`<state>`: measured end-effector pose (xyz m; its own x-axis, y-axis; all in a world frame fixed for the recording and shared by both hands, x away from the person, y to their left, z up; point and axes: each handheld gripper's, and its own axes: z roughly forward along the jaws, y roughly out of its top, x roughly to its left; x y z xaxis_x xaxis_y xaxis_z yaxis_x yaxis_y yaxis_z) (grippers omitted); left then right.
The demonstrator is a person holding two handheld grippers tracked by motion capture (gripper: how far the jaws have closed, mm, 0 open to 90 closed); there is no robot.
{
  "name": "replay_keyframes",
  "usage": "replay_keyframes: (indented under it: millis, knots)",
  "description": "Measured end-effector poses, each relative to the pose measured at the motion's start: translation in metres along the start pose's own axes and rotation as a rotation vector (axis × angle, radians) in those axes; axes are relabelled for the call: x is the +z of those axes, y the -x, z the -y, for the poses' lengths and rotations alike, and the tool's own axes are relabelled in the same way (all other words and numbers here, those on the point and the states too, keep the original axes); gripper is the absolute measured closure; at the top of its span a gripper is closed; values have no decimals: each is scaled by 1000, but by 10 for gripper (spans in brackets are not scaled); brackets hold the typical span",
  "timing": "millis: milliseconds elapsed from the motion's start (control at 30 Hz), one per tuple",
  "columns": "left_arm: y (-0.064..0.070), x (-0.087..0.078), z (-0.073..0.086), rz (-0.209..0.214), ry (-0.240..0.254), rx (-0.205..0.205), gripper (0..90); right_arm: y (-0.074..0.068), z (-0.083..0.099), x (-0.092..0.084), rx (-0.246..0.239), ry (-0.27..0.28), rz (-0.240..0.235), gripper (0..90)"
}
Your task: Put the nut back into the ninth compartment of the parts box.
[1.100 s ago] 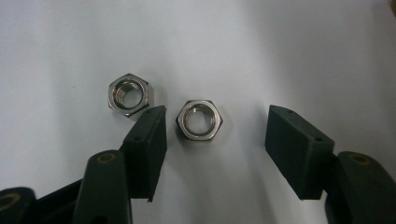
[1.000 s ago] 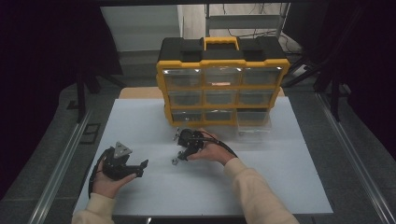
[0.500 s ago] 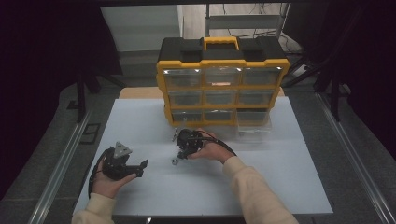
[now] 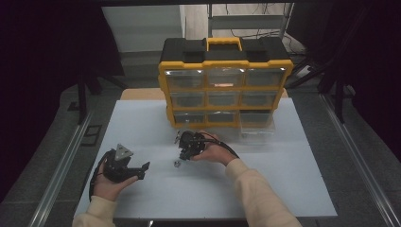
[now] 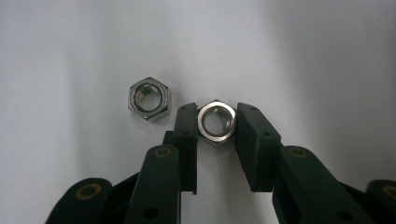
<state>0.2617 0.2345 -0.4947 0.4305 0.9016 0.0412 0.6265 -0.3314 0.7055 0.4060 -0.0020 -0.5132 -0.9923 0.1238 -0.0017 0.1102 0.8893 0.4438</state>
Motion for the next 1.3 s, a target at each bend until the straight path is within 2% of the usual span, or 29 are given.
replay_keyframes:
  millis: [267,433,600,833,1300]
  knots:
    - [0,0,0,-1,1,-1,119,1,2,-5,5,0,-2,704]
    - [0,0,0,-1,1,-1,119,2,3,-15,3,16,20,704]
    - [0,0,0,-1,4,-5,119,3,8,-34,-1,13,43,704]
    - [2,0,-1,0,0,3,119,8,21,-61,13,43,70,704]
    - [1,0,0,-3,1,-1,120,17,44,-99,50,75,120,704]
